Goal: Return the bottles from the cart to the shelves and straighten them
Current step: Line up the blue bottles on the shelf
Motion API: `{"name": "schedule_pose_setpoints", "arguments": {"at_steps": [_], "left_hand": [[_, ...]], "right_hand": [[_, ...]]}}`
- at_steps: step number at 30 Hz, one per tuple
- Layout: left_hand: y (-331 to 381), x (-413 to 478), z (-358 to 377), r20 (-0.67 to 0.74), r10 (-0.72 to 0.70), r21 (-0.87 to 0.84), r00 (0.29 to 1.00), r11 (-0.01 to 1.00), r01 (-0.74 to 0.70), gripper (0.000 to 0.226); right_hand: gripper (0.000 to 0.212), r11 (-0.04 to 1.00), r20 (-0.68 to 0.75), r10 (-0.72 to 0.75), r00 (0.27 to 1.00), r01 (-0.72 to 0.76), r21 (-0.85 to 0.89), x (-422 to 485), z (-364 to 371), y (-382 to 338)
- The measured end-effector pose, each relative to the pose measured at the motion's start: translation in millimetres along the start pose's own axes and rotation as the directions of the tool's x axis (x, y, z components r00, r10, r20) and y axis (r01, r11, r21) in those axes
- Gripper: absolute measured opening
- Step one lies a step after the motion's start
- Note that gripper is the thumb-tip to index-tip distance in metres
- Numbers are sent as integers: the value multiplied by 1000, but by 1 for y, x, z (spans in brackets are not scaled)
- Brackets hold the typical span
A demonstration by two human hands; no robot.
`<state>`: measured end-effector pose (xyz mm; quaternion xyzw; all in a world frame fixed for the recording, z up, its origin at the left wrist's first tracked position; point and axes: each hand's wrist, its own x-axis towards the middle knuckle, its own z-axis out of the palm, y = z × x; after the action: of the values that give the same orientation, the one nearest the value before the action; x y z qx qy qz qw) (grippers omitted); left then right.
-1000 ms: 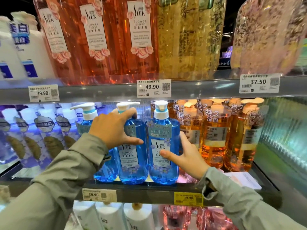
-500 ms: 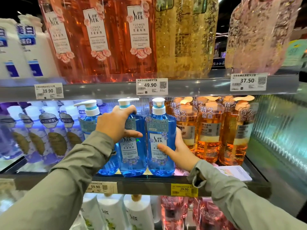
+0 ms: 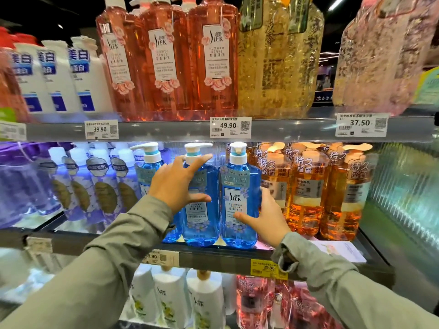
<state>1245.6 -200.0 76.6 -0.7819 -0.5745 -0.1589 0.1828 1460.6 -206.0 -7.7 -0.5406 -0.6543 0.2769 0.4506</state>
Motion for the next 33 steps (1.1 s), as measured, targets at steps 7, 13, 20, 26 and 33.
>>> {"name": "schedule_pose_setpoints", "arguments": {"at_steps": [7,13,20,26,33], "left_hand": [[-60,-28,15,-335,119,-56,935,988,-146,72],[-83,-38,36,-441,-151,-282,885,959,23,62],[-82,-44,64,-253,-427,-742,868,661,109,86],[-80,-42,87,45,-414,-836,909,482,261,122],[-84,-45,92,69,-475,-744,877,561,362,136]], "right_hand": [[65,990,-124,-11,992,-7,-141,-15,2,-2],[47,974,-405,-190,894,118,-194,-33,23,-29],[28,977,-258,-193,947,161,-140,-27,52,-41],[25,985,-190,-123,974,97,-141,-18,75,-43],[28,987,-214,-93,972,61,-148,-14,89,-49]]}}
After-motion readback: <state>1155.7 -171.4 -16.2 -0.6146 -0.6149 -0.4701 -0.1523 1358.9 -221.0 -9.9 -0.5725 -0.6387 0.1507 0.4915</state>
